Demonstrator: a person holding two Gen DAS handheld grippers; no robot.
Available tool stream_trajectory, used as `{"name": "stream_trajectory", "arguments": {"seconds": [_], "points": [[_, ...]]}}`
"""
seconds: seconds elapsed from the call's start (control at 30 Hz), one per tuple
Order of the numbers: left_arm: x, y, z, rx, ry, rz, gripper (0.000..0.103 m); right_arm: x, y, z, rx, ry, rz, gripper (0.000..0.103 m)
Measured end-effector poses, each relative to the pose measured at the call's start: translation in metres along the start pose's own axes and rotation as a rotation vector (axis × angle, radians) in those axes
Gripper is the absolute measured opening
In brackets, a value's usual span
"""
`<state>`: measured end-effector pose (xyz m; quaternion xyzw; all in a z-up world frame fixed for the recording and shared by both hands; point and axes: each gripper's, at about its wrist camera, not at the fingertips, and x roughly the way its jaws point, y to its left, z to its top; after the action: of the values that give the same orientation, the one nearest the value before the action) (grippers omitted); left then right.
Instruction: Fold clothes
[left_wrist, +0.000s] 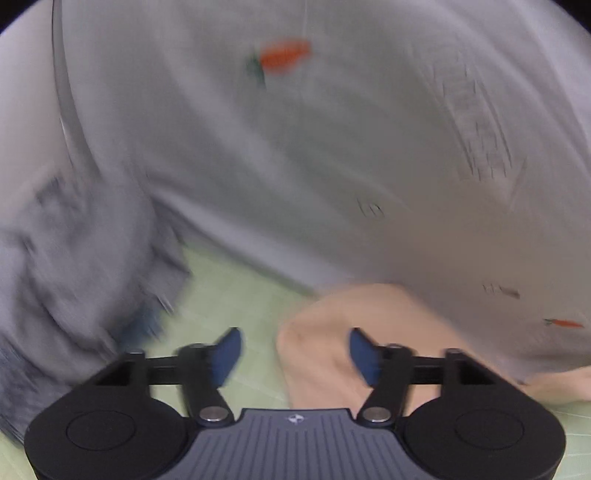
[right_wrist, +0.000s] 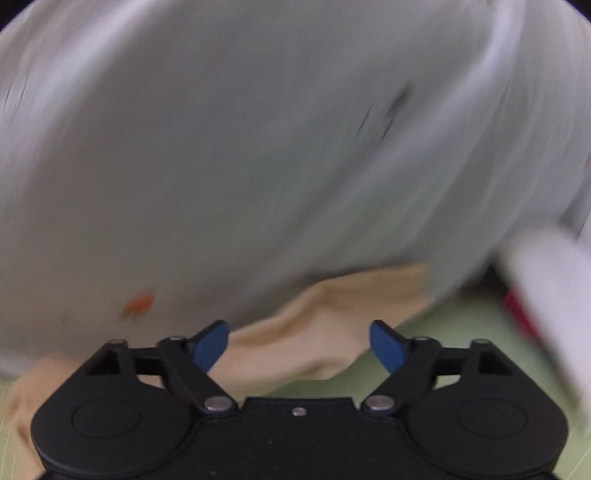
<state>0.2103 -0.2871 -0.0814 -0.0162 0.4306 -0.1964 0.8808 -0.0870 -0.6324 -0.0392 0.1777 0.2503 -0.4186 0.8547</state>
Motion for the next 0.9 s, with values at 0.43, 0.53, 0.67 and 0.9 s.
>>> {"name": "stream_trajectory", "arguments": {"seconds": [0.43,0.53,0.67,0.9], "points": [[0.015,-0.017,-0.12,-0.047,0.28,-0.144,0.045,-0.002,0.091,-0.145,0.053,0.41,0.295,0.081],[0.01,-0.016,-0.127,-0.033,0.274,-0.128,0.01,-0.003,0.092,-0.149,0.068,0.443,0.343,0.022],[-0.014,0.001,-0.124,-0.09,0.262,-0.162,0.009,-0.023,0.076,-0.137,0.041,0.388,0.359,0.004],[-0.078,0.047,-0.115,-0.31,0.243,-0.34,0.009,-0.089,0.042,-0.11,0.052,0.271,0.407,0.004]]}}
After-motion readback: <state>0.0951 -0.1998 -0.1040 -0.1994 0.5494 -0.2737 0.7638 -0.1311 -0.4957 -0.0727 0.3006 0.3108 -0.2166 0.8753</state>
